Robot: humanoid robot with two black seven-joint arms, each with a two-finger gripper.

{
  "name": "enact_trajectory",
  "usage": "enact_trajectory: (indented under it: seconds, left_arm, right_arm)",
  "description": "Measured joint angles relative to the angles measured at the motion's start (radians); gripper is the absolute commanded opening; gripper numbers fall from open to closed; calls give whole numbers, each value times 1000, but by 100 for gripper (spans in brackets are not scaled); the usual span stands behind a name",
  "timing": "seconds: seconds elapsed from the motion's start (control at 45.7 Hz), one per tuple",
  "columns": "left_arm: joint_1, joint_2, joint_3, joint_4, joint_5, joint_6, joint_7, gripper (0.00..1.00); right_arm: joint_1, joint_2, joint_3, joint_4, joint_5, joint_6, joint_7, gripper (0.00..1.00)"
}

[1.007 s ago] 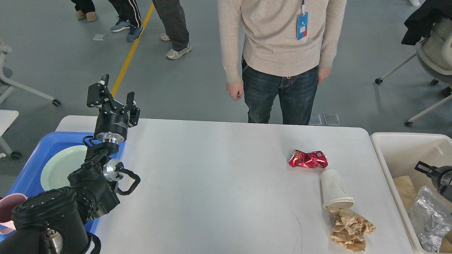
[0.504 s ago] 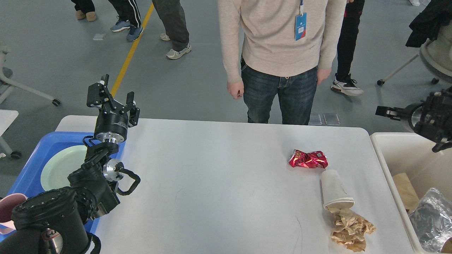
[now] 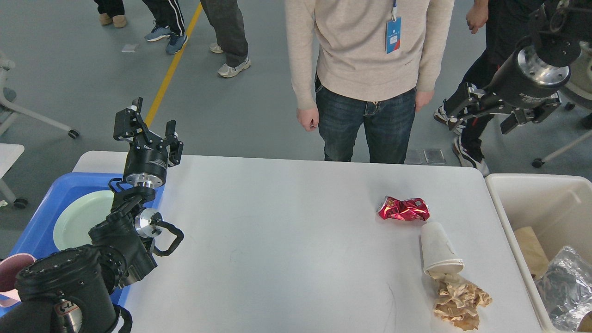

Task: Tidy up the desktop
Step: 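Lower the right gripper and grasp the white paper cup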

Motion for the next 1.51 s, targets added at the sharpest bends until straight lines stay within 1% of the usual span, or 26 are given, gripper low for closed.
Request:
enact_trajectory:
  seconds: [0.088, 0.219, 0.285, 0.372, 0.504, 0.547, 0.722, 0.832, 0.919, 1.073, 1.292, 1.379, 1.489, 1.511]
  left_arm:
    - [0, 0, 0, 0, 0, 0, 0, 97]
    - [0, 0, 0, 0, 0, 0, 0, 97]
    - [0, 0, 0, 0, 0, 0, 0, 97]
    - [0, 0, 0, 0, 0, 0, 0, 97]
    - [0, 0, 0, 0, 0, 0, 0, 97]
    - [0, 0, 0, 0, 0, 0, 0, 97]
    - [0, 0, 0, 0, 0, 0, 0, 97]
    - [0, 0, 0, 0, 0, 0, 0, 97]
    - [0, 0, 0, 0, 0, 0, 0, 97]
    - [0, 0, 0, 0, 0, 1, 0, 97]
    - [0, 0, 0, 0, 0, 1, 0, 97]
    - [0, 0, 0, 0, 0, 1, 0, 97]
    - [0, 0, 0, 0, 0, 1, 0, 97]
    - [0, 0, 0, 0, 0, 0, 0, 97]
  right_arm:
    - [61, 6, -2, 37, 0, 15, 0, 100]
    - [80, 15, -3, 50, -1, 12, 0, 100]
    - [51, 16, -1, 49, -3, -2, -1, 100]
    - [-40, 15, 0, 42, -7, -45, -2, 100]
    - [-231, 13, -5, 21, -12, -181, -4, 100]
    - [-323, 13, -6, 16, -13, -262, -5, 100]
    - [-534, 19, 3, 11, -13, -487, -5, 100]
    - [-613, 24, 7, 12, -13, -580, -5, 100]
    - [-647, 38, 16, 11, -14, -624, -5, 100]
    - [-707, 71, 39, -15, -16, -668, -3, 100]
    - [-836, 165, 39, -176, -16, -675, -3, 100]
    - [-873, 182, 38, -209, -16, -675, -4, 100]
    - [-895, 190, 38, -220, -16, -684, -4, 96]
    - [-898, 190, 39, -221, -16, -692, -4, 92]
